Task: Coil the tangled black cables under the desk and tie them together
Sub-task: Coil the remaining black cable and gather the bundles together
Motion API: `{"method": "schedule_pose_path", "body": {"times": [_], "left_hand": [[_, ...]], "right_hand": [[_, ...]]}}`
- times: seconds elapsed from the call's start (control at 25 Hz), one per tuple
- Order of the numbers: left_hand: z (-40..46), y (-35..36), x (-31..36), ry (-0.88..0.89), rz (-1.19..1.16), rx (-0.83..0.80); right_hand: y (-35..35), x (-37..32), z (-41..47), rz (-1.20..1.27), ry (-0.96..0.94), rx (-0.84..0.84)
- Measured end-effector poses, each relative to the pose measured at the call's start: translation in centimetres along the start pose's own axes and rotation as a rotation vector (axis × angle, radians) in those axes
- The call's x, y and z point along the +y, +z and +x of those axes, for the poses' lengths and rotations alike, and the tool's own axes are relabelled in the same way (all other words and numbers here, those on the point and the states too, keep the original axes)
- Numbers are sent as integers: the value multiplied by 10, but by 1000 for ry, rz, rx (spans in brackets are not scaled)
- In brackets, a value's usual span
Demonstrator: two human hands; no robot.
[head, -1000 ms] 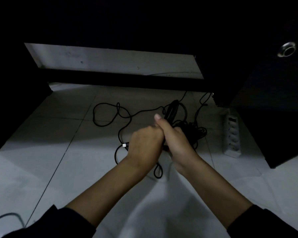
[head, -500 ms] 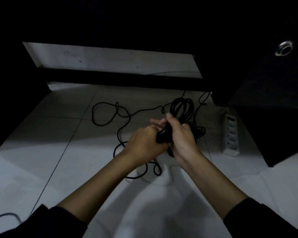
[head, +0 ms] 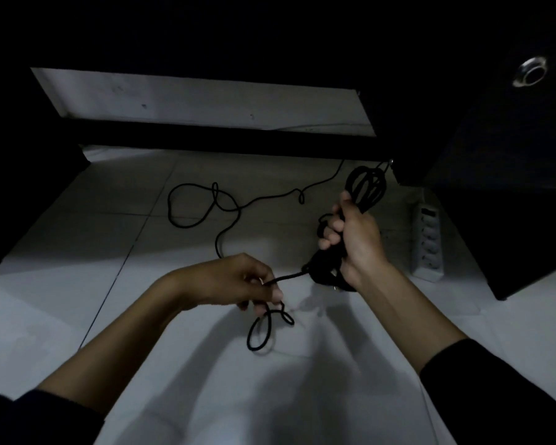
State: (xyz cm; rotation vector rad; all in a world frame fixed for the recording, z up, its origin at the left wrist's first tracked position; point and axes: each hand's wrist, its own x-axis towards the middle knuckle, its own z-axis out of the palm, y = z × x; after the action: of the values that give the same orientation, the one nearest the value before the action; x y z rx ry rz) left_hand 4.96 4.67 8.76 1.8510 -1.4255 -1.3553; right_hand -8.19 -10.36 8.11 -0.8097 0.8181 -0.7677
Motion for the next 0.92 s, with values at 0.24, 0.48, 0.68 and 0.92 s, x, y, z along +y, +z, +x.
{"method": "schedule_pose_path", "body": {"times": [0.24, 0.48, 0.68, 0.92], "left_hand": [[1, -13, -2, 51, 221, 121], [10, -7, 23, 362, 160, 189], [21, 4, 36, 459, 53, 329], [20, -1, 45, 370, 401, 656]], "right_hand": [[-6, -3, 5, -177, -30, -50], [1, -5, -3, -484, -98, -167], [11, -3, -17, -682, -205, -253], [17, 1, -32, -699, -140, -285]]}}
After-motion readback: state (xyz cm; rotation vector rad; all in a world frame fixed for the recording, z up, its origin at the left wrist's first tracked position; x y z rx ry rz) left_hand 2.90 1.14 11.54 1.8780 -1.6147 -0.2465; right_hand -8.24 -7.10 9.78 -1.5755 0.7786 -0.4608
